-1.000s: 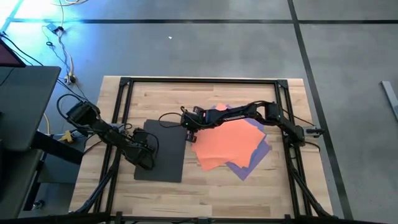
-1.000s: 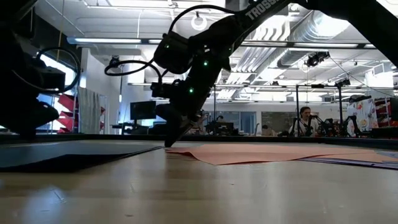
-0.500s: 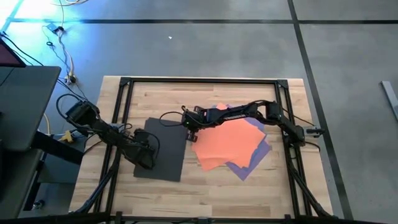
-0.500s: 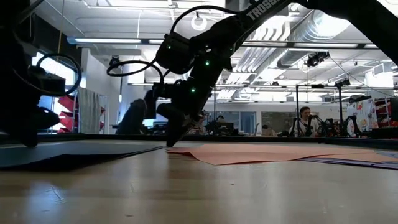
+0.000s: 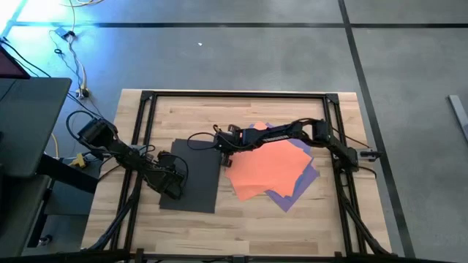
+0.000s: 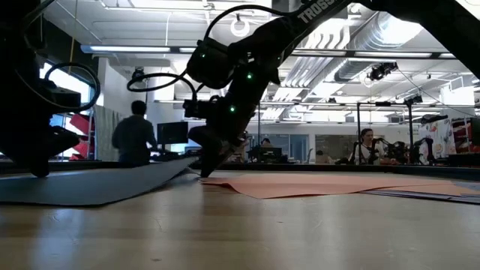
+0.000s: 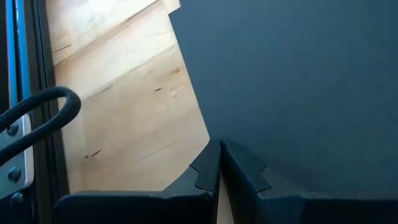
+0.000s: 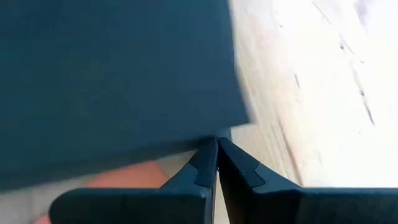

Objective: Organize paper
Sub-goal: Stack the right black paper on top of the left black paper, then move the stacked black papers to the top left of the table

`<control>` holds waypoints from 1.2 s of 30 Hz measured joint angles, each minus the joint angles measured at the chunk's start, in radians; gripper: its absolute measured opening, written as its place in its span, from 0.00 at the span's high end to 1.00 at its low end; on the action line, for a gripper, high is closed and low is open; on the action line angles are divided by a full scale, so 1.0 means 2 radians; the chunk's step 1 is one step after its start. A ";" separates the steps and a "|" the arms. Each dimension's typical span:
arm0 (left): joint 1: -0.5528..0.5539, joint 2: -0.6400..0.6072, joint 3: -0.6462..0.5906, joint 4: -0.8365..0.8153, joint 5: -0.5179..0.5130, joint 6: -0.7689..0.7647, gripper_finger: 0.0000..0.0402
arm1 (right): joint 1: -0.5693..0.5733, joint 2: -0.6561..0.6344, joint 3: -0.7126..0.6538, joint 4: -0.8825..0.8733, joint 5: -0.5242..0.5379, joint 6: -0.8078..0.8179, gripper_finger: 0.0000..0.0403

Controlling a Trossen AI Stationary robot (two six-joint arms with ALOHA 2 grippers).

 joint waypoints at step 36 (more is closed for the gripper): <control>0.017 0.001 0.051 -0.099 -0.003 0.018 1.00 | -0.004 -0.004 0.000 0.003 0.004 0.021 1.00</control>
